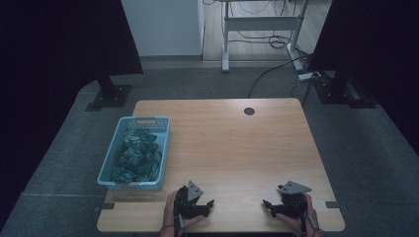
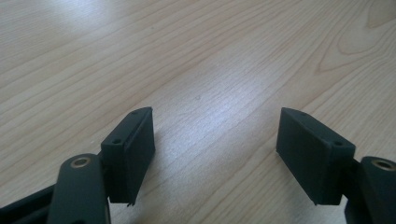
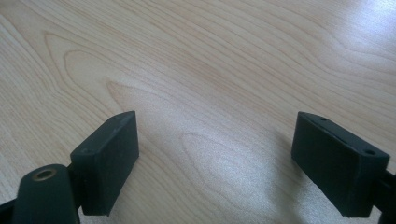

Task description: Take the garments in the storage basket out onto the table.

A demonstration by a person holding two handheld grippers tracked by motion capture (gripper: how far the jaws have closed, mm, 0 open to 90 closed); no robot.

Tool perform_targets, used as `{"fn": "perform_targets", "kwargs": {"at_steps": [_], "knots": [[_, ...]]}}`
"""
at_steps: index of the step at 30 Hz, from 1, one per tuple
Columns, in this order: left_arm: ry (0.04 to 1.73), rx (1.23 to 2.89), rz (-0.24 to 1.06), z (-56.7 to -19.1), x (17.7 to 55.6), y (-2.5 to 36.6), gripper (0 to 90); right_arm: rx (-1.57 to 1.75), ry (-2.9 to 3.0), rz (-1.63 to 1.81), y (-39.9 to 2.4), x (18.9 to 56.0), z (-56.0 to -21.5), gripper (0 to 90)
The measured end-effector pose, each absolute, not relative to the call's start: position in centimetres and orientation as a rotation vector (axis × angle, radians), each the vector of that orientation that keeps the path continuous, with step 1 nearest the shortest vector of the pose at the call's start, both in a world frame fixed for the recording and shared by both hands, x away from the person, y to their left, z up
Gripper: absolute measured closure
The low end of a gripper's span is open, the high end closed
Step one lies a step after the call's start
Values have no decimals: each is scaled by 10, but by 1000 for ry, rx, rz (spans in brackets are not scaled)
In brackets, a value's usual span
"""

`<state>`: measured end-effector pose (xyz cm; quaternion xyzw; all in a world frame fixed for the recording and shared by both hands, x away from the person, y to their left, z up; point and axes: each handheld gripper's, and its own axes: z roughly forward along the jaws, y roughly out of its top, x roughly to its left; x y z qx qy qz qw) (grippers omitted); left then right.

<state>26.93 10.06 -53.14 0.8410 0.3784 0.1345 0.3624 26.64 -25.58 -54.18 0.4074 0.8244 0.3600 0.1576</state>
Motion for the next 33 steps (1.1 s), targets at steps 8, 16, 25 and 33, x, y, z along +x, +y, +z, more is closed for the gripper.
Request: {"fn": "perform_targets", "kwargs": {"at_steps": [8,16,25,33], "knots": [[984,2138,349,-524,269,104,279,1157,2364,1033,-256,266,-542,154],[1015,2101,329,-525,273,103,292,1158,2363,1031,-258,263,-542,154],[968,2108,339,-514,274,94,289,1166,2357,1031,-259,261,-542,154],[934,2078,350,-491,275,95,286,1166,2359,1031,-259,262,-542,153]]}}
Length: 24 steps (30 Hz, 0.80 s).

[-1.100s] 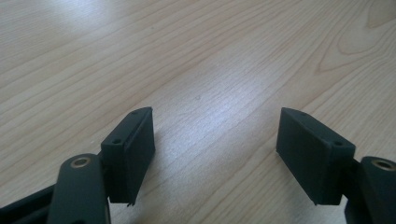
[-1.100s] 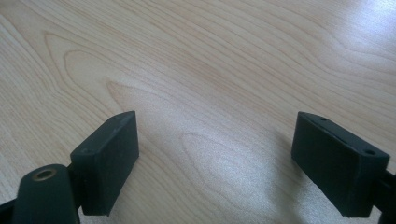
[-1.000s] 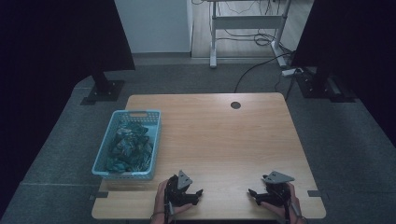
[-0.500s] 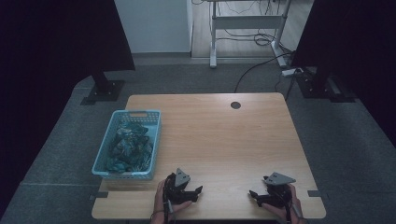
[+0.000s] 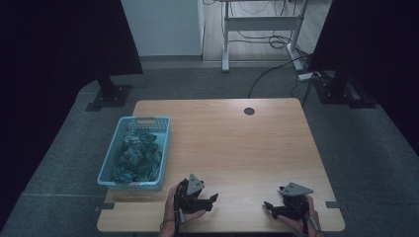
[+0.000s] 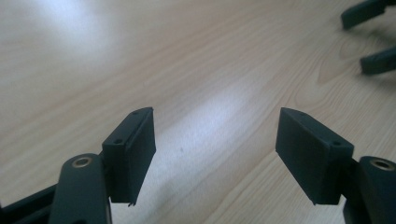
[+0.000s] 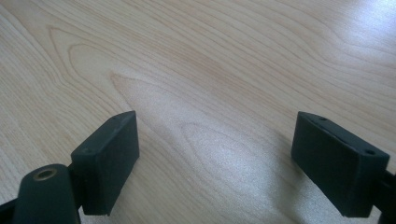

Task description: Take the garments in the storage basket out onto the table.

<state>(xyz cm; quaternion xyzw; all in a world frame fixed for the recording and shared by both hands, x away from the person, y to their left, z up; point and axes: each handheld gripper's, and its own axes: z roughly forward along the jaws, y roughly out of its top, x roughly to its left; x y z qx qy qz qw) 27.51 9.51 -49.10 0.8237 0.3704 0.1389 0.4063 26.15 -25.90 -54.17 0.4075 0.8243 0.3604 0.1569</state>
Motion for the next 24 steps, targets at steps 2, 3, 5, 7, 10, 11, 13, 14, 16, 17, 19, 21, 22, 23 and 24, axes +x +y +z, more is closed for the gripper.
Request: {"fn": "perform_targets", "kwargs": {"at_steps": [2,3,5,7,10,11,13,14,16,17,19,21,22,23,24], "knots": [[928,2062,353,-484,279,97,287,1164,2361,1032,-259,262,-542,153],[928,2062,353,-484,279,97,287,1165,2360,1031,-259,262,-542,152],[934,2058,348,-482,281,100,289,1166,2358,1030,-259,262,-542,152],[928,2067,356,-480,281,101,288,1170,2355,1029,-258,262,-542,152],[928,2058,355,-477,282,103,288,1170,2355,1029,-258,262,-542,152],[931,2053,353,-476,282,104,288,1170,2355,1029,-258,262,-542,151],[939,2032,343,-471,284,108,289,1170,2355,1029,-258,262,-542,152],[939,2032,343,-471,284,108,290,1170,2355,1029,-258,262,-542,152],[947,2028,347,-469,286,111,290,1170,2355,1029,-258,262,-542,151],[949,2025,349,-468,286,111,290,1169,2355,1029,-258,262,-542,152],[948,2023,355,-465,286,112,290,1169,2355,1029,-258,262,-542,152],[942,2039,363,-462,287,112,286,1169,2355,1029,-258,262,-542,151],[942,2039,363,-462,287,112,282,1169,2355,1029,-258,262,-542,152],[943,2050,361,-461,288,113,282,1169,2355,1029,-258,262,-542,152],[947,2050,353,-461,290,113,281,1170,2355,1029,-258,262,-542,152]]}}
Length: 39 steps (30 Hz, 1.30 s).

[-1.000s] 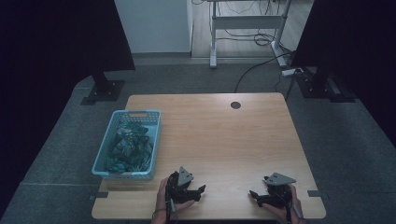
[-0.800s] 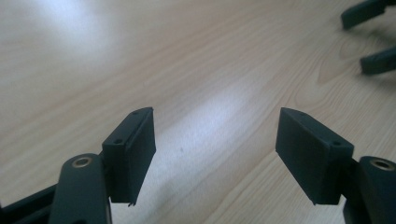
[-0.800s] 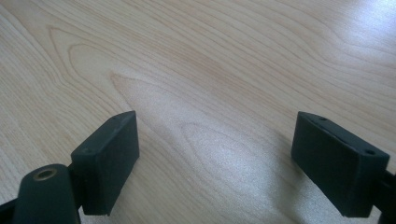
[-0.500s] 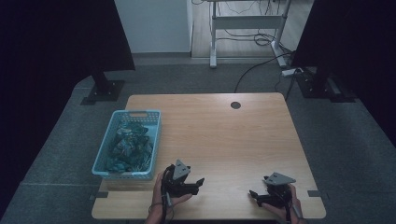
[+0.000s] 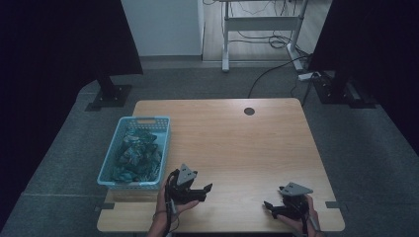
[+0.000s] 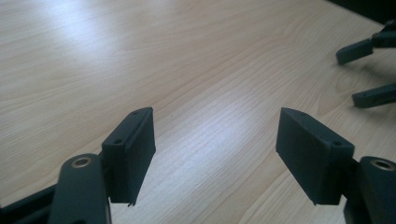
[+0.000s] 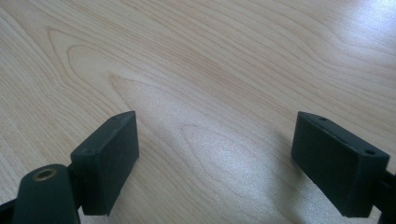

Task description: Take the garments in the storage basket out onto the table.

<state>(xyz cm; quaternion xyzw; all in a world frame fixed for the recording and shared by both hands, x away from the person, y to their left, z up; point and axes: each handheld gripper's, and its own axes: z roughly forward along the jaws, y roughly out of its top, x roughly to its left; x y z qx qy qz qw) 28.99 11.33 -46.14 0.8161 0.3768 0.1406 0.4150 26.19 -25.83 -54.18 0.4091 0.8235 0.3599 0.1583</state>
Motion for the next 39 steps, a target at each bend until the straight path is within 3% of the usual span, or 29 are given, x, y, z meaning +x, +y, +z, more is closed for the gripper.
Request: {"fn": "perform_targets", "kwargs": {"at_steps": [39], "knots": [[1010,1980,341,-446,314,141,287,1170,2356,1032,-258,263,-542,152]]}}
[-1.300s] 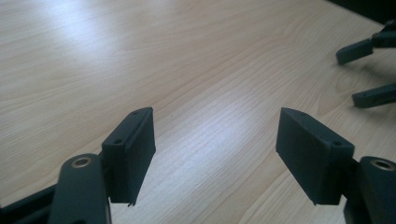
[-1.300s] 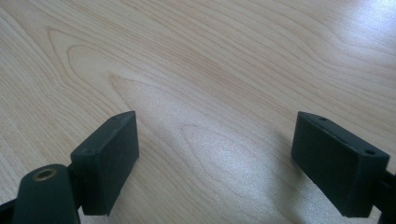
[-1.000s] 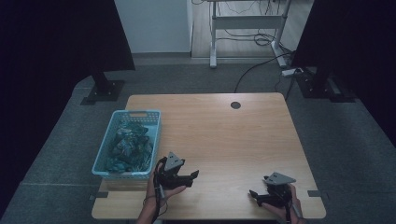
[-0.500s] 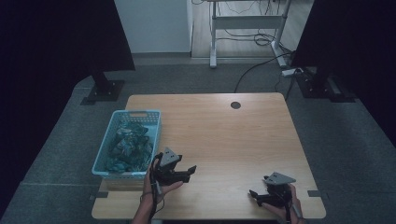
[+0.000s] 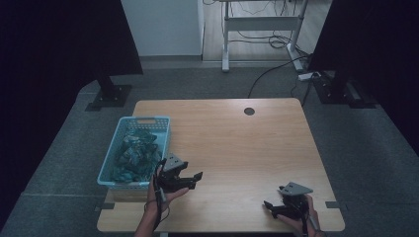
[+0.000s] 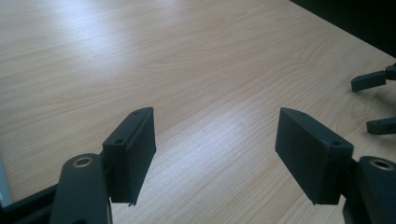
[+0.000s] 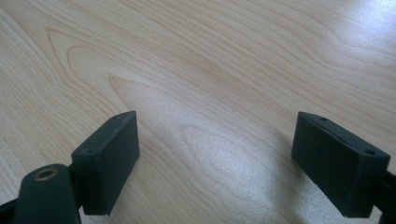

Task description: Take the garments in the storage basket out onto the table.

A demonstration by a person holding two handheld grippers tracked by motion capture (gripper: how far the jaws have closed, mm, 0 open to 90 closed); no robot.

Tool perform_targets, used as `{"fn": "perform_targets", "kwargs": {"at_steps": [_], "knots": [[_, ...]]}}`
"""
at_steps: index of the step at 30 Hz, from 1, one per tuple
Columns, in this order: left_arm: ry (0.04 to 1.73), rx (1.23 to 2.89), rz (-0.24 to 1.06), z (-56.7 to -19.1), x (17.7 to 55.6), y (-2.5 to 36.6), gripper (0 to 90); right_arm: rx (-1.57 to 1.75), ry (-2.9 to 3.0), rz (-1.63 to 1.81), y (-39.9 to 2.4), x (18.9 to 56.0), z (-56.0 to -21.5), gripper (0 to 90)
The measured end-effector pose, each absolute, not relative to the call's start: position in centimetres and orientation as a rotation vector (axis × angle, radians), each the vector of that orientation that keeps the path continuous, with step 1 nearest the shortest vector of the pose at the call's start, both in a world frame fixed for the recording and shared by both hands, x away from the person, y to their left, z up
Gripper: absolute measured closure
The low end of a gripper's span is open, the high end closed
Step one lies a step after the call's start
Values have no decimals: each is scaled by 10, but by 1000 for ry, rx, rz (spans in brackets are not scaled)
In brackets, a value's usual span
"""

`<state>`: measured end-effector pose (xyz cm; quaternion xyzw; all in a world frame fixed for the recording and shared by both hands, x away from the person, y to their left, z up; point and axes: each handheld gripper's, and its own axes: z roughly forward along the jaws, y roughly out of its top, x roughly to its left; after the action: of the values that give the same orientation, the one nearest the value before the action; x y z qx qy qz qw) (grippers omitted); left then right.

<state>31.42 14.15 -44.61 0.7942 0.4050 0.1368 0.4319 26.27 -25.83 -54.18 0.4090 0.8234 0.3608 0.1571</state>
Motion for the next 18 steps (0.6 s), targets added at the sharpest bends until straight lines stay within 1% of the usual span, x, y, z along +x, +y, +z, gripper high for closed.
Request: {"fn": "perform_targets", "kwargs": {"at_steps": [7,16,18], "knots": [[1022,1985,348,-444,318,143,284,1171,2356,1032,-258,263,-542,152],[1064,1973,400,-438,321,158,287,1171,2357,1033,-258,263,-542,152],[1066,1958,393,-436,322,161,287,1170,2357,1033,-258,263,-542,152]]}}
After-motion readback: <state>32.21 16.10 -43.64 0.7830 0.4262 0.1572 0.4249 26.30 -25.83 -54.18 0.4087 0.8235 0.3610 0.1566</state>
